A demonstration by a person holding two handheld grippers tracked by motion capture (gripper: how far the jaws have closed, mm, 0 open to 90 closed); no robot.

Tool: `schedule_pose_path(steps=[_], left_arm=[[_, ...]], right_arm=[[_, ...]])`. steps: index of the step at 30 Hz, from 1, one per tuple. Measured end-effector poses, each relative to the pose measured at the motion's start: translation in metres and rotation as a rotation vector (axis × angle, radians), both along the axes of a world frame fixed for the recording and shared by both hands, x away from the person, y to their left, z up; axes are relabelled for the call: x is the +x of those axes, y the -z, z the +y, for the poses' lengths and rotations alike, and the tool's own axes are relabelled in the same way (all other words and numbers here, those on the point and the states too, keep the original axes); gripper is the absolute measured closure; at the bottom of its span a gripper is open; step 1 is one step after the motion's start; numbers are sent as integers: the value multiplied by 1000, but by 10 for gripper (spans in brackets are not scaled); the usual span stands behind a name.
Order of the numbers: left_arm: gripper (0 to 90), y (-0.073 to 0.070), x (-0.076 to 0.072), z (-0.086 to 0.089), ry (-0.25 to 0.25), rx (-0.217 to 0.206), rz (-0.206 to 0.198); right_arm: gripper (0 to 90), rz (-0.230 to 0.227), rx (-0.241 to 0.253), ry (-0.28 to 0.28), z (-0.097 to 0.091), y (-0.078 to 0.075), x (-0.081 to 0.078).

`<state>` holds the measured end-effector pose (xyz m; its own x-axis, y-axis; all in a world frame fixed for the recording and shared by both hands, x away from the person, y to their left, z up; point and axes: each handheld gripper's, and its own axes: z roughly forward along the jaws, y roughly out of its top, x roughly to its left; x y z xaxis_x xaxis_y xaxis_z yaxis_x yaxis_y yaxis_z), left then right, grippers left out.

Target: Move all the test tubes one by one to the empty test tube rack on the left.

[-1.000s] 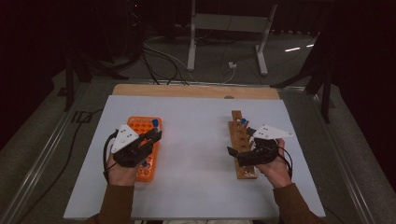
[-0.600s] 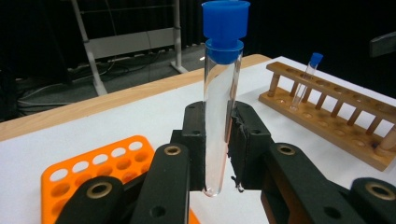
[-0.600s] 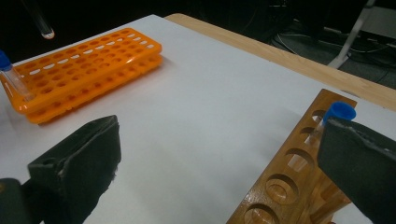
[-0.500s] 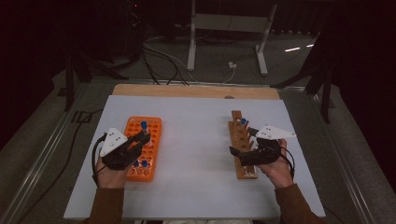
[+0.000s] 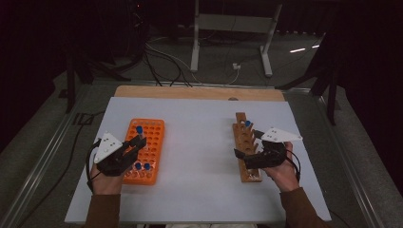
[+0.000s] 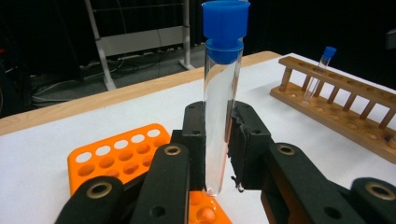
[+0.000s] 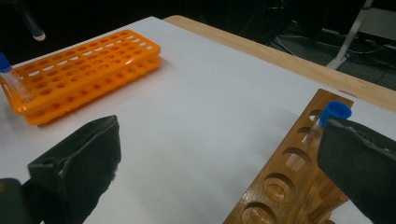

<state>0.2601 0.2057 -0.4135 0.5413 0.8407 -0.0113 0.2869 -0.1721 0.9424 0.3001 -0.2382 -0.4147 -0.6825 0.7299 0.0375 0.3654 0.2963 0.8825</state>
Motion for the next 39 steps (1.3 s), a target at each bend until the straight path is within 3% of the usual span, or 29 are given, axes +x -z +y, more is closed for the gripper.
schedule_pose_path(steps=[39], left_arm=[[785, 14, -16, 30, -54, -2, 29]], right_arm=[[1, -6, 3, 5, -5, -1, -1]])
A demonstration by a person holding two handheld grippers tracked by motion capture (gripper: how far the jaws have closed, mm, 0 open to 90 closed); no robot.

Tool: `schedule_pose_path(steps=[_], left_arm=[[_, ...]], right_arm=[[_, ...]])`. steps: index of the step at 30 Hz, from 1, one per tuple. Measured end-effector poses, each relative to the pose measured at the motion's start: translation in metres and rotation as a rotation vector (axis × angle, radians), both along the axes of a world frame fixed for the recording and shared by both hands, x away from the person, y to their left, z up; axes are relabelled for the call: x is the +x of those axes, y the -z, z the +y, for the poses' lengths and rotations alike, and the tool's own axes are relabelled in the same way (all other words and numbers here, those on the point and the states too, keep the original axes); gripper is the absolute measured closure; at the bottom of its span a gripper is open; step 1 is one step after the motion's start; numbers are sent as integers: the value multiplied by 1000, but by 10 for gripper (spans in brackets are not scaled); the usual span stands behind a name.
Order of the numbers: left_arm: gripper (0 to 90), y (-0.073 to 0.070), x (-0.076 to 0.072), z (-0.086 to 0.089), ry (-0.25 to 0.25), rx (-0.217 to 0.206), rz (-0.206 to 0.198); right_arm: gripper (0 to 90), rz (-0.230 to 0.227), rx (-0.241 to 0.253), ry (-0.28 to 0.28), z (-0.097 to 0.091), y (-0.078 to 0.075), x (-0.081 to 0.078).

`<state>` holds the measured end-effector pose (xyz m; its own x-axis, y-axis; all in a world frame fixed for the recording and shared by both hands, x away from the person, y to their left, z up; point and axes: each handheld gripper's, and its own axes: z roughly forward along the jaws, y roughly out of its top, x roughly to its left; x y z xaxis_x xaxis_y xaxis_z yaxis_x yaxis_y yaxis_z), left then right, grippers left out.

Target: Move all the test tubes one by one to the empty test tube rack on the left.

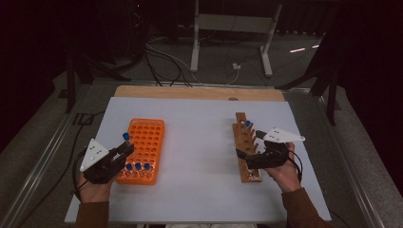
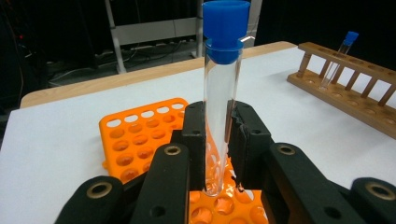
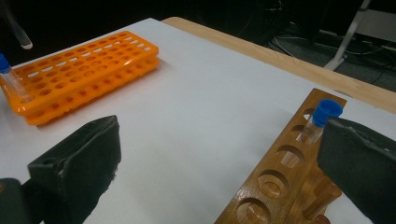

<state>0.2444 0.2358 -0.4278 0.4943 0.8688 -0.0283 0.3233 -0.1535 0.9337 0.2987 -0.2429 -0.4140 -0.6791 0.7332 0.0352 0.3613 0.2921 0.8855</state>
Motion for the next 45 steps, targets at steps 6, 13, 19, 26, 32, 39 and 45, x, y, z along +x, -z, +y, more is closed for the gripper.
schedule_pose_path(steps=[6, 13, 19, 26, 32, 39, 45], left_arm=[[785, 2, -4, 6, -11, -15, 0], [785, 5, -7, 12, -20, -22, 4], [785, 11, -9, 12, -15, -12, 16], [785, 19, -13, 14, -20, -3, 31], [785, 24, -16, 16, -26, 4, 41], [785, 28, -18, 18, -38, 6, 53], [785, 32, -21, 20, -42, 9, 69]], right_arm=[[1, 1, 1, -1, 0, 1, 0], [2, 0, 5, -3, 0, 1, -1], [1, -1, 7, -3, 0, 1, -1], [1, 1, 7, -2, -1, 2, -2], [1, 2, 6, -4, 0, 3, -2], [1, 0, 6, -4, 0, 3, -2], [1, 3, 7, -4, 0, 4, -2]])
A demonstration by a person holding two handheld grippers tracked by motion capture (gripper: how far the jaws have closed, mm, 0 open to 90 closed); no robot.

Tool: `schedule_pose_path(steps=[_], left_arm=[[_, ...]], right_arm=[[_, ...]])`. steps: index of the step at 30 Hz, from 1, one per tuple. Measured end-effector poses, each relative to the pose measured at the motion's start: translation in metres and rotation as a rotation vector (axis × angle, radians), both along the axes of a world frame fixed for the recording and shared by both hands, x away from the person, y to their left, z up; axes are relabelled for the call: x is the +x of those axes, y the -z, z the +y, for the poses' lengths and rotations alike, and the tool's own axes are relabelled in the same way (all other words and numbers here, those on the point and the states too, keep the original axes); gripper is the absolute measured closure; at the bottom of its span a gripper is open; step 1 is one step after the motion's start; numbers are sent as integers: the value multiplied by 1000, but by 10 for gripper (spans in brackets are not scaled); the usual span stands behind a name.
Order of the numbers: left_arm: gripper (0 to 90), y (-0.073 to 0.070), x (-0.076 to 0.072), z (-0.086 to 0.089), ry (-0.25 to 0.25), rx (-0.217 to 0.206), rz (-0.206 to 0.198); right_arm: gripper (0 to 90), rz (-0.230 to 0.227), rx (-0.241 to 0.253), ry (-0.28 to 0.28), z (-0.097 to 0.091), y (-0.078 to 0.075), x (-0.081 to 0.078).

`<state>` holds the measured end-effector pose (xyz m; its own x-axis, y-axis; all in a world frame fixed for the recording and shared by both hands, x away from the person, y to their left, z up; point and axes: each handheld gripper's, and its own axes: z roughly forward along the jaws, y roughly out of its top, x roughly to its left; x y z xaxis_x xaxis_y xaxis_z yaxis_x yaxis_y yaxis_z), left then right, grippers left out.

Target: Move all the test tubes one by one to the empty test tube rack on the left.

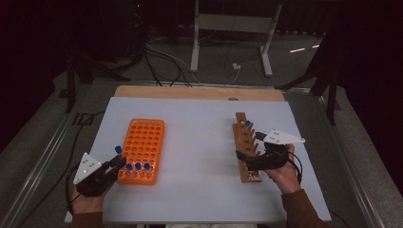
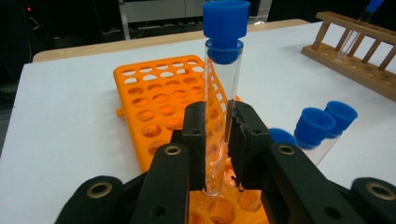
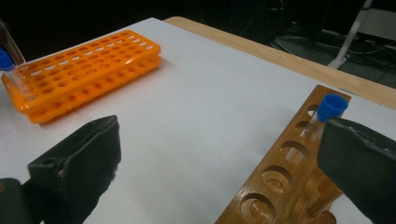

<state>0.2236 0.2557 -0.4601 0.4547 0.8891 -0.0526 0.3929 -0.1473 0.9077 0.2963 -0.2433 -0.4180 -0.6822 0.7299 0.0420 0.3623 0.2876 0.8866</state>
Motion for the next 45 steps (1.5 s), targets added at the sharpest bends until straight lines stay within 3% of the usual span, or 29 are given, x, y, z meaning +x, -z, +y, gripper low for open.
schedule_pose_path(steps=[13, 25, 28, 35, 45], left_arm=[[785, 8, -8, 1, 26, 14, 38], [784, 18, -9, -5, 47, 126, 123], [785, 18, -9, -6, 48, 136, 126], [784, 24, -9, -11, 58, 216, 152], [775, 25, -8, -8, 53, 178, 157]], right_arm=[[1, 3, 0, -1, 0, 1, 0], [1, 6, -5, -2, 0, 2, 0], [2, 7, -4, -4, 1, 2, 0], [2, 9, -4, -6, 2, 3, -1], [2, 12, -1, -6, 1, 5, -1]])
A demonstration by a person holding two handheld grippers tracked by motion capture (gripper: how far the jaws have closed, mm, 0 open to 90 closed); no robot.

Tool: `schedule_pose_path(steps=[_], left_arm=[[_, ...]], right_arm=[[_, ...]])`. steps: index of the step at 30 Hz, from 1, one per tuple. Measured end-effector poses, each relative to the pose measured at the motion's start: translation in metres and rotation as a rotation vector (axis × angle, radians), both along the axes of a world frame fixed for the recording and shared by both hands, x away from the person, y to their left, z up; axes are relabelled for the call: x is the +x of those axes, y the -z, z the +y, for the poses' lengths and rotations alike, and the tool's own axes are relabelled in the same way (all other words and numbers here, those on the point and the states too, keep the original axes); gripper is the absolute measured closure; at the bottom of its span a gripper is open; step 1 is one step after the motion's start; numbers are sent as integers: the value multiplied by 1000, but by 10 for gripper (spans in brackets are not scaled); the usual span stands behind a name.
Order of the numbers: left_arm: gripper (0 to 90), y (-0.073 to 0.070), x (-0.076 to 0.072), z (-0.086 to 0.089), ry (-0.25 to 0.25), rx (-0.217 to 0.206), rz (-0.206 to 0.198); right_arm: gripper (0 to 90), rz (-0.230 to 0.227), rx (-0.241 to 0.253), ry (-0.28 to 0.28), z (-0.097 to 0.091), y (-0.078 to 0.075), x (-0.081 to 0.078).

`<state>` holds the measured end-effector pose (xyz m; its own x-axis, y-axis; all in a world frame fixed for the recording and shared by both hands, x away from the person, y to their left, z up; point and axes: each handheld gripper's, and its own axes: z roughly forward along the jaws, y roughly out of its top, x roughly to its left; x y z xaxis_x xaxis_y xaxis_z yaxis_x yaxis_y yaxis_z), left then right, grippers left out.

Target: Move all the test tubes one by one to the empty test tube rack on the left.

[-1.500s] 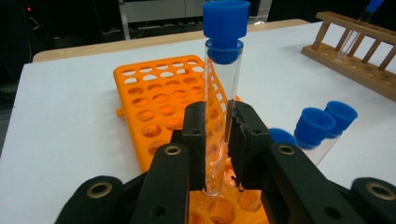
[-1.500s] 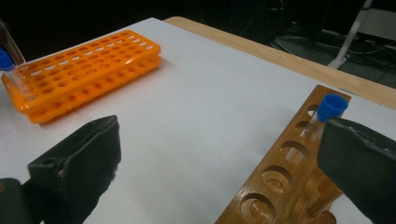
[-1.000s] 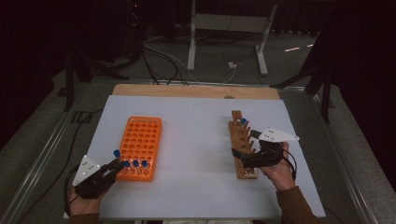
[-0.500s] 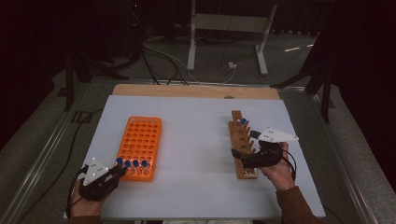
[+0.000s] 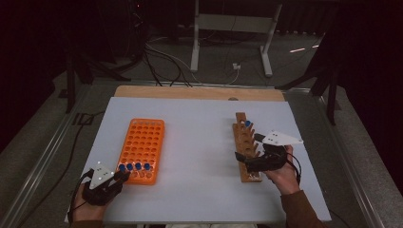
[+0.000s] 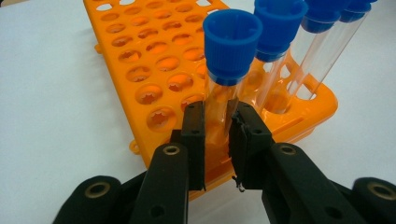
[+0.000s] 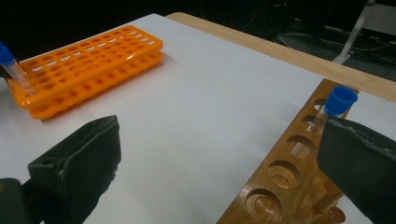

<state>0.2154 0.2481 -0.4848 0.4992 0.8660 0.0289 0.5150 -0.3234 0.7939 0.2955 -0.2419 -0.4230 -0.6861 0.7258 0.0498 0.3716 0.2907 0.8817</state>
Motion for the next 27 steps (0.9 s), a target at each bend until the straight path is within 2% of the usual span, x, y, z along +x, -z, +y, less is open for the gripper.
schedule_pose_path(steps=[3, 7, 11, 17, 23, 27], left_arm=[[717, -2, -2, 4, -12, -31, -9], [610, -11, -8, 9, -17, -100, -58], [552, -20, -12, 11, -26, -143, -109], [483, -30, -13, 9, -24, -192, -147], [323, -43, -11, 4, -52, -230, -188], [170, -54, -5, -3, -47, -259, -188]], right_arm=[[2, 0, 0, 1, 0, 0, 0], [2, 0, 2, 6, -1, 0, 1], [2, -1, 3, 7, -2, -1, 1], [2, -1, 5, 13, -3, -1, 1], [1, -1, 7, 20, -3, -3, 2], [2, -6, 10, 23, -3, -5, 3]])
